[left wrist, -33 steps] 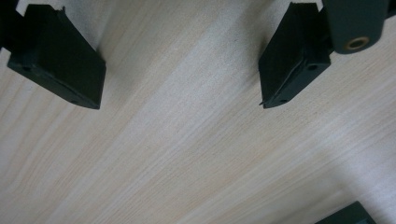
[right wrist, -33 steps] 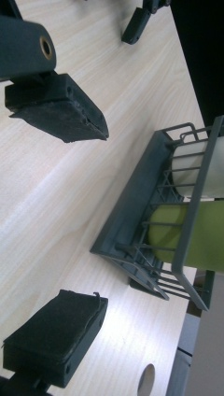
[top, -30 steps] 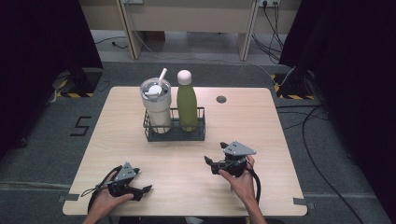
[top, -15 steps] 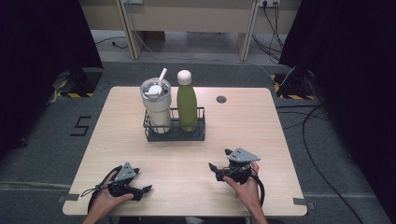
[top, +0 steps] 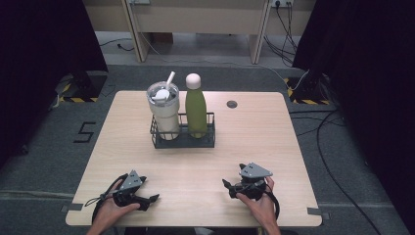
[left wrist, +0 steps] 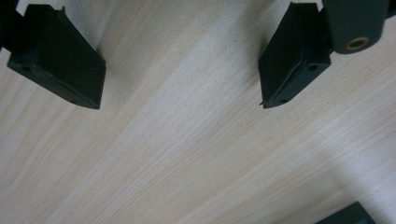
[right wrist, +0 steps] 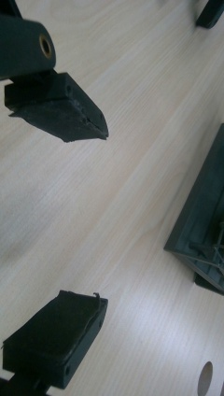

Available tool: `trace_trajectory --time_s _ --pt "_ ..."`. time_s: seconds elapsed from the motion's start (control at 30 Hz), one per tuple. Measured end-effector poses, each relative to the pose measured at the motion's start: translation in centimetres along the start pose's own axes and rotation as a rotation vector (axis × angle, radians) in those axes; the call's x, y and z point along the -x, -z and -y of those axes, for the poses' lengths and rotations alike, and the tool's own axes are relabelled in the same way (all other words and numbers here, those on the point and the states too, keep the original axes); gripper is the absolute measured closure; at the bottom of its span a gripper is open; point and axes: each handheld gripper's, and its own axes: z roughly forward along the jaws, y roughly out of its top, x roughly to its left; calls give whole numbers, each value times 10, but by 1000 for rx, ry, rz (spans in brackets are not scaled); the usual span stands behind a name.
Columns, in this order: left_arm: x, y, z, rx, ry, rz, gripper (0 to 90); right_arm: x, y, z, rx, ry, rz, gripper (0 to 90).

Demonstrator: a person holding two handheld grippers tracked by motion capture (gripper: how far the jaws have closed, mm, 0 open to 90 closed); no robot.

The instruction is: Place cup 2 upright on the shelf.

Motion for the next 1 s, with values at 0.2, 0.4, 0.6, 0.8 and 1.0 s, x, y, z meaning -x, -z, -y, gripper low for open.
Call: trace_trajectory --time_s 0.2,0.4,0.6,0.8,1.0 --pt "0 0 0 0 0 0 140 -1 5 10 -24 -23 -11 164" --pt "0 0 0 1 0 -1 140 -3 10 19 -54 -50 -13 159" --pt "0 0 0 1 0 -1 140 -2 10 24 -78 -41 4 157" --pt "0 0 0 1 0 -2 140 -3 10 28 -106 -53 8 156" --pt "0 0 0 1 0 -1 140 -3 9 32 -136 -50 17 154"
